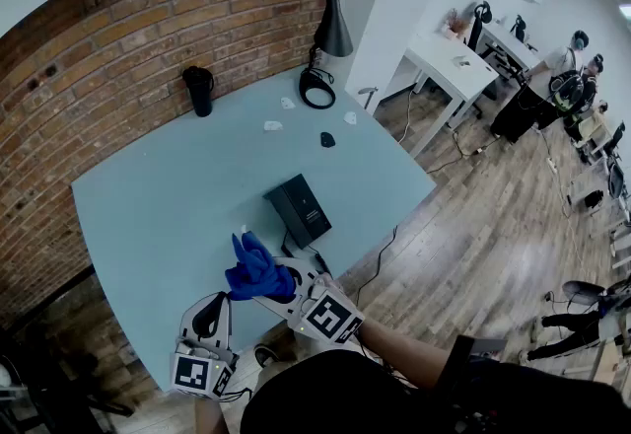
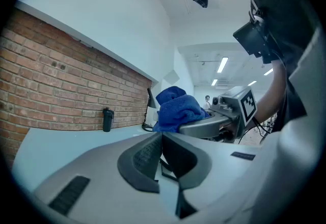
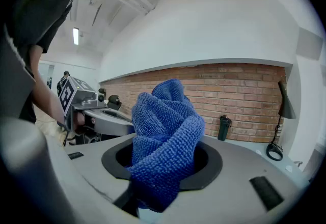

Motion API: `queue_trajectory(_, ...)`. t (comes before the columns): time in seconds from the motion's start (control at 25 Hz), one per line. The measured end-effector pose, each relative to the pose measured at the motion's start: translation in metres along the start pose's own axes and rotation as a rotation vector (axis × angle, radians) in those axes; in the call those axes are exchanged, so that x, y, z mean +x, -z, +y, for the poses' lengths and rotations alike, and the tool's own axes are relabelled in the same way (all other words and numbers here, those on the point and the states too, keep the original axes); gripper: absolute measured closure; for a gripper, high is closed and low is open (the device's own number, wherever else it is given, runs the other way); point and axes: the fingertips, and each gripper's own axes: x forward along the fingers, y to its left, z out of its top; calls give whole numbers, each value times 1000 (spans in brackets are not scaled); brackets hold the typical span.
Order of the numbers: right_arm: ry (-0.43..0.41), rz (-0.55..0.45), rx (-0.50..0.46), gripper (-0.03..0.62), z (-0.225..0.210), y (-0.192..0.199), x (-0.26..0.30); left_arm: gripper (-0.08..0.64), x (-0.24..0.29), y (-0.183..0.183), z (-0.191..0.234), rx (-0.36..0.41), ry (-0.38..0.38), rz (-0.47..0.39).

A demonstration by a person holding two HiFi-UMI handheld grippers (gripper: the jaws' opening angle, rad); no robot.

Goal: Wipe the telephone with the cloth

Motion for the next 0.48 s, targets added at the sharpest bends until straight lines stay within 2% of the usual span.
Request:
queue_trajectory(0.28, -26, 4, 77, 385, -17, 12, -3, 560, 8, 9, -9, -17, -10, 31)
queue_trajectory(0.48, -17, 14, 92, 383, -32, 21, 0, 560, 5, 21, -12, -36, -35, 62)
